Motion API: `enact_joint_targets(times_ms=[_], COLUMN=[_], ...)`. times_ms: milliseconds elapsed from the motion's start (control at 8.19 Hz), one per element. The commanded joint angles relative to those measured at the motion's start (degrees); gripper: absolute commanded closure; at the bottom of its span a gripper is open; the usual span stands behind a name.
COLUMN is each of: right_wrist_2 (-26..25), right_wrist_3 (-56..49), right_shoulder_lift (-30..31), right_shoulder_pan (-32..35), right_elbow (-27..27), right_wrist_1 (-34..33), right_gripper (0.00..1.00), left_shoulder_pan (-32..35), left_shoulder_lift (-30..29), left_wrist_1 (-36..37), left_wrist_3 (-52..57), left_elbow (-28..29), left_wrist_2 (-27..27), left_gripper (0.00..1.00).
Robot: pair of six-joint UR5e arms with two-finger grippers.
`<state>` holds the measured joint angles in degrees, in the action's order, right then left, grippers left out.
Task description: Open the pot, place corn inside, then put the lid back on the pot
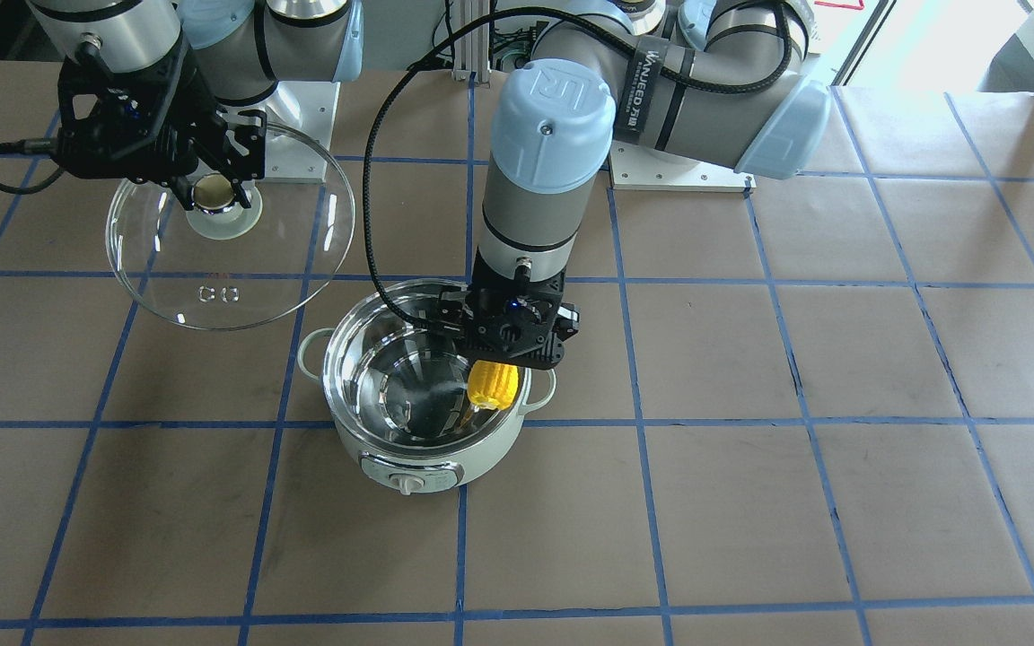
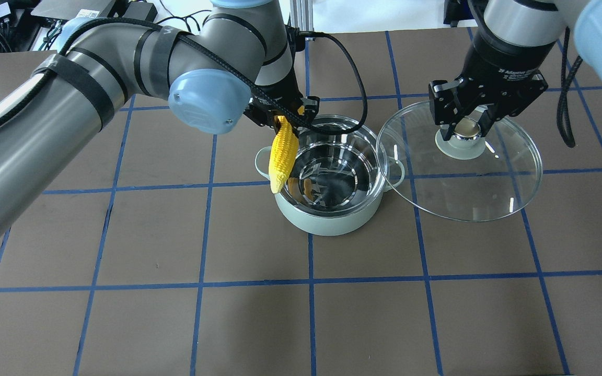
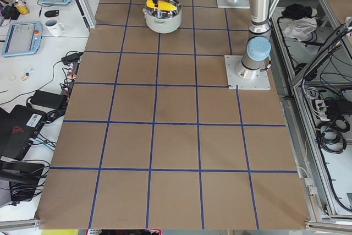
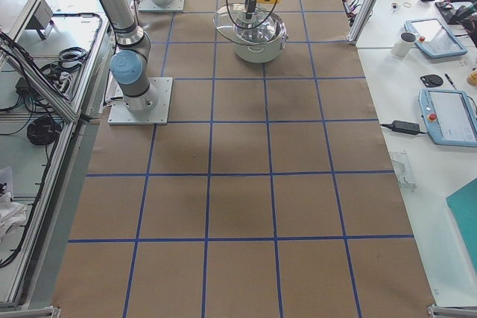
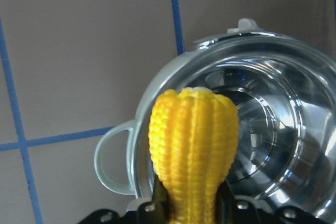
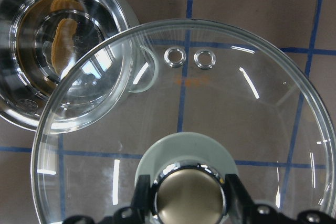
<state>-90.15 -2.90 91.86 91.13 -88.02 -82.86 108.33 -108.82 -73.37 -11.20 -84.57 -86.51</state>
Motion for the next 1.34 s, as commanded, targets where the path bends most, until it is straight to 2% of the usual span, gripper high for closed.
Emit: enact_joint_targets(times_ms=[0, 122, 244, 489, 855, 977, 1099, 1221], right_wrist_2=[-0.02, -0.11, 0.15, -0.82, -1.7, -1.09, -1.08, -1.08], right_wrist_3=[-1.58, -2.8, -2.9, -4.83, -11.15, -11.25, -11.51, -10.82], right_shoulder_lift=[1.65, 1.74, 1.48, 1.3, 1.21, 1.13, 1.04, 0.69], right_shoulder_pan=[-0.96, -0.96, -0.61, -1.13, -2.36, -2.36, -2.71, -2.8], right_elbow=[-0.57, -0.66, -0.75, -0.57, -0.75, -0.75, -0.75, -0.66], right_wrist_1=[3.31, 6.37, 5.96, 3.24, 3.67, 2.54, 2.01, 2.0], right_gripper=[0.98, 1.0, 1.0, 1.0, 1.0, 1.0, 1.0, 1.0], left_shoulder_pan=[2.94, 3.2, 3.38, 3.99, 4.17, 4.52, 4.79, 4.96], left_shoulder_lift=[-1.47, -3.57, -5.42, -9.11, -9.83, -11.4, -12.89, -13.17], left_wrist_1=[-2.22, -1.78, -1.69, 3.99, 4.9, 5.25, 5.77, 5.87], left_wrist_3=[-3.73, -5.22, -6.19, -8.3, -9.01, -9.8, -9.89, -9.72], left_elbow=[0.02, 0.11, 0.11, 0.11, 2.13, 2.31, 2.31, 2.31], left_wrist_2=[3.54, 3.46, 3.54, 3.46, 3.63, 3.46, 3.28, 3.11], left_gripper=[1.0, 1.0, 1.0, 1.0, 0.97, 0.63, 0.46, 0.12])
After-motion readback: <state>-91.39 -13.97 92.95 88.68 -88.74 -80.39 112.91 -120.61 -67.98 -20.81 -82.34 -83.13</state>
